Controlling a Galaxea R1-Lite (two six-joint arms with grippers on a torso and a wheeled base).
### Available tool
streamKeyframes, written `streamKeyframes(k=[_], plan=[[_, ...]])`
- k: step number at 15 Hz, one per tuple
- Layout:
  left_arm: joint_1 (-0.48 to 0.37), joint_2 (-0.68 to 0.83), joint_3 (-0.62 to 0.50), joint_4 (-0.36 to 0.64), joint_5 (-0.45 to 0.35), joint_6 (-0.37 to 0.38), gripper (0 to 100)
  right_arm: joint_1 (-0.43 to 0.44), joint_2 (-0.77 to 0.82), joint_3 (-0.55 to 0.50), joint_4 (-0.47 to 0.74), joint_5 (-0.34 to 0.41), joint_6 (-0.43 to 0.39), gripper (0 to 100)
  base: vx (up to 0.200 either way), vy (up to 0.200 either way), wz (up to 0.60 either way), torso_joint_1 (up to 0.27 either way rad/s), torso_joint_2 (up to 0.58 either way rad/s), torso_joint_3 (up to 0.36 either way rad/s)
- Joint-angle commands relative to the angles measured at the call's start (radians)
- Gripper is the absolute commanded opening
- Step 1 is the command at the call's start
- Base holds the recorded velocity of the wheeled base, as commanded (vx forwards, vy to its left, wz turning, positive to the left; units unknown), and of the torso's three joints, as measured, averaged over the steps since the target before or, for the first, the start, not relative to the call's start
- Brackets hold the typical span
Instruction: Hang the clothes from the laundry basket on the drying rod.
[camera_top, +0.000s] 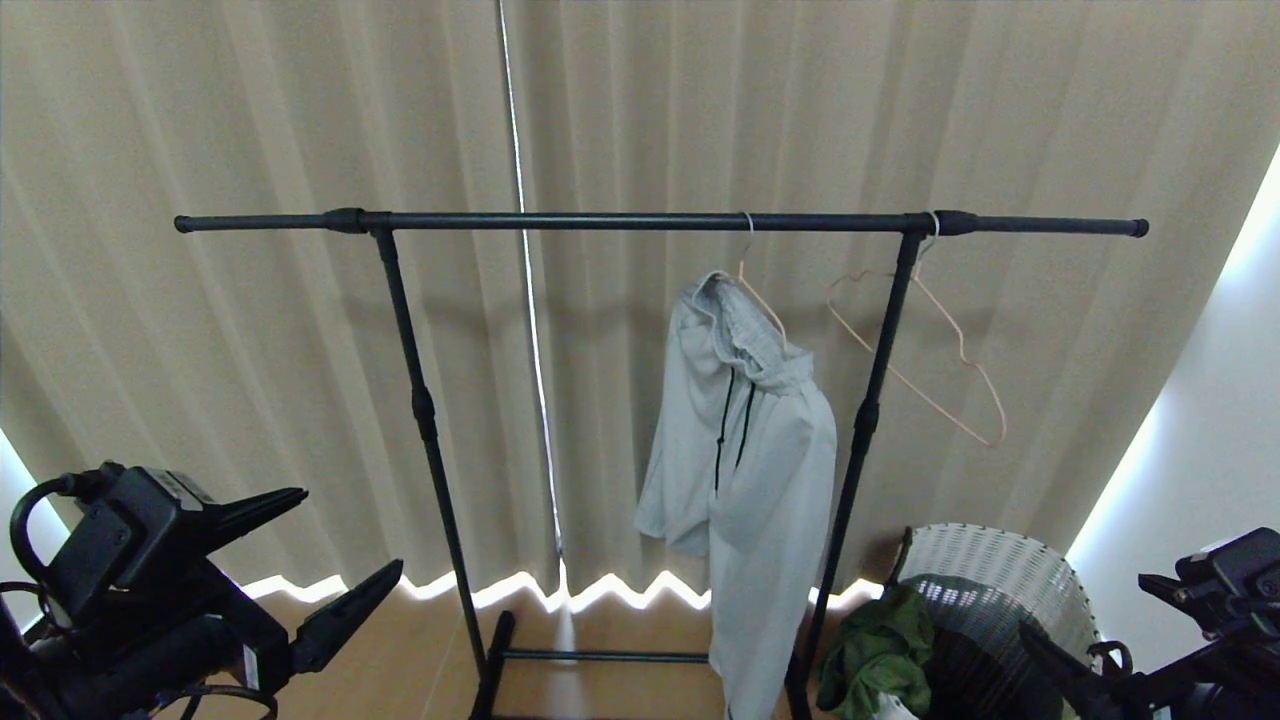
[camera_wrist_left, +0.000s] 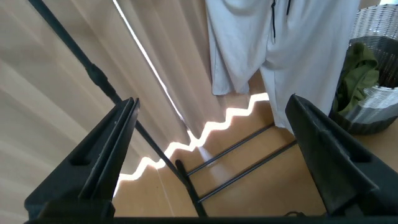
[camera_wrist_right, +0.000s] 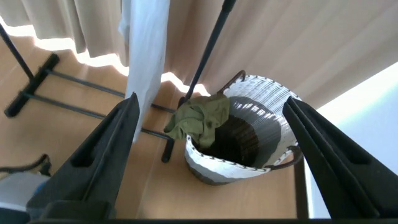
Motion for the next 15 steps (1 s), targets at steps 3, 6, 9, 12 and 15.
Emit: streamKeyframes(k=[3,6,9,12,15], plan=[[0.007,-0.007,-0.011,-0.002,-0.001,-0.001,100,-0.003,0.026,0.002,-0.004,-0.004,-0.016,100,0.0,0.0,0.0,0.0,0.0,0.0],[0.01,-0.007,-0.008,-0.002,0.001,-0.001,100,-0.006,0.026,0.005,-0.004,-0.006,-0.017,100,0.0,0.0,0.0,0.0,0.0,0.0],[0.01,-0.008,-0.005,-0.002,0.001,0.0,100,-0.007,0.018,0.016,-0.005,-0.007,-0.017,100,0.0,0.0,0.0,0.0,0.0,0.0],[0.01,-0.008,-0.003,-0.002,0.001,0.0,100,-0.027,0.018,0.016,-0.007,-0.007,-0.021,100,0.0,0.0,0.0,0.0,0.0,0.0],[0.01,-0.008,-0.002,-0.002,0.001,0.0,100,-0.027,0.018,0.016,-0.007,-0.007,-0.022,100,0.0,0.0,0.0,-0.165,0.35,0.18]])
